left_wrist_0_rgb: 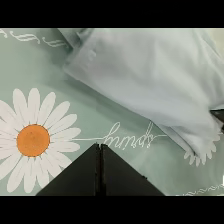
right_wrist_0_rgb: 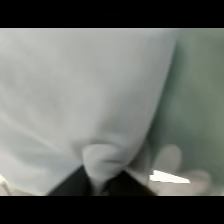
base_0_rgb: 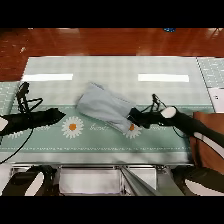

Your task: Fold the shirts.

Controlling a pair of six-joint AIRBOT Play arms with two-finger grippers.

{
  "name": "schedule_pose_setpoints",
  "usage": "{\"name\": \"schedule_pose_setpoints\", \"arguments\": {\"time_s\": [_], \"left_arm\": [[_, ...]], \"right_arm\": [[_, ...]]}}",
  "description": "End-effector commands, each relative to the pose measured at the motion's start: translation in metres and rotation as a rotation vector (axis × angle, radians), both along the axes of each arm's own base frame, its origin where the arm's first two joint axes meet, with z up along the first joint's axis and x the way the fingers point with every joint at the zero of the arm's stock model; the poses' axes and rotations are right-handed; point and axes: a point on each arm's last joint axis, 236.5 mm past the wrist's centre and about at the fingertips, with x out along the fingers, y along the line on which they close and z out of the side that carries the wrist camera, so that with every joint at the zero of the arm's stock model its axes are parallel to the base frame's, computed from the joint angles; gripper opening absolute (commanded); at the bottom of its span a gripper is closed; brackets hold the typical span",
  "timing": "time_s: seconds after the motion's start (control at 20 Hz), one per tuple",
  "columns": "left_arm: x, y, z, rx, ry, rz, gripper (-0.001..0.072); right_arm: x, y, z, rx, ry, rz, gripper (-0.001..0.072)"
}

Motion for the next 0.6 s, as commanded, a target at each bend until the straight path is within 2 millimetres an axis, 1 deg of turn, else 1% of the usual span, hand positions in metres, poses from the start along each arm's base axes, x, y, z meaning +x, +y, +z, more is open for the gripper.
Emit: {"name": "schedule_pose_setpoints", "arguments": {"time_s": [0.0,0.05,0.15,0.25,0.3,0.35,0.45,0.55], "left_arm": [[0.000,0.000,0.000,0.000,0.001,0.000,0.0021],[0.000,0.000,0.000,0.000,0.001,0.000,0.0020],[0.000,0.000,0.000,0.000,0.001,0.000,0.0020],[0.000,0.000,0.000,0.000,0.001,0.001,0.0020],[0.000,0.000,0.000,0.000,0.001,0.001,0.0020],[0.000,0.000,0.000,0.000,0.001,0.000,0.0021],[0.000,0.000,0.000,0.007,-0.005,-0.009,0.0020],[0.000,0.000,0.000,0.006,-0.005,-0.009,0.0021]], "right_arm": [[0.024,0.049,0.026,0.052,-0.107,0.178,0.0025],[0.036,0.058,0.046,0.070,-0.155,0.206,0.0025],[0.065,0.067,0.092,0.083,-0.261,0.257,0.0025],[0.088,0.068,0.142,0.079,-0.354,0.314,0.0025],[0.099,0.064,0.166,0.059,-0.397,0.335,0.0025],[0.110,0.054,0.186,0.026,-0.434,0.347,0.0025],[0.132,0.026,0.229,-0.046,-0.492,0.332,0.0025],[0.144,-0.005,0.266,-0.098,-0.534,0.307,0.0025]]}}
